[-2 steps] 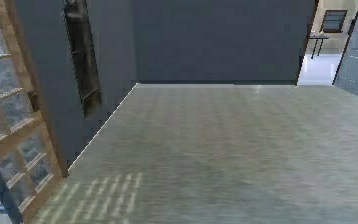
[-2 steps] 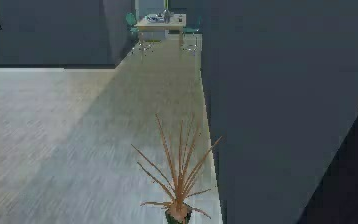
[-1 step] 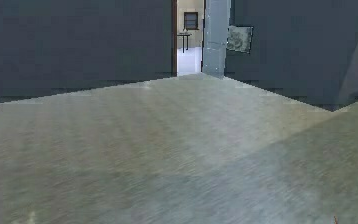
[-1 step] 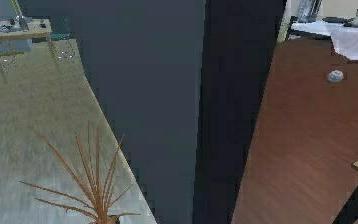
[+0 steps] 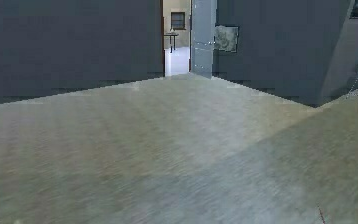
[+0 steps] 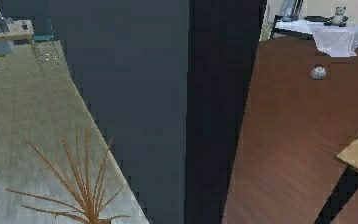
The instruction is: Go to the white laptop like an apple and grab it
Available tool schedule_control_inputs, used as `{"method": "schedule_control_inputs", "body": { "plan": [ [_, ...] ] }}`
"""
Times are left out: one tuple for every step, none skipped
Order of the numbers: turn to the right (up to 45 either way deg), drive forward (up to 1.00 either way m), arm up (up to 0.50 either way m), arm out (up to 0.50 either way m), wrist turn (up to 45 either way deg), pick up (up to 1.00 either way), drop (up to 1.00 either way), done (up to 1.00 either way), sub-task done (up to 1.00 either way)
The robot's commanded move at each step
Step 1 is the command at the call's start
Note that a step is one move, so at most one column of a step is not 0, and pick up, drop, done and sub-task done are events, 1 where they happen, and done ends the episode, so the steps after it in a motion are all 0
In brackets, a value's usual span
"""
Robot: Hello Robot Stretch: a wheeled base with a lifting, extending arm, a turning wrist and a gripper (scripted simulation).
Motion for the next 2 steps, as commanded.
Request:
{"method": "schedule_control_inputs", "body": {
  "plan": [
    [0.0,1.0,0.0,0.0,0.0,0.0,0.0,0.0,0.0],
    [0.0,1.0,0.0,0.0,0.0,0.0,0.0,0.0,0.0]
  ]
}}
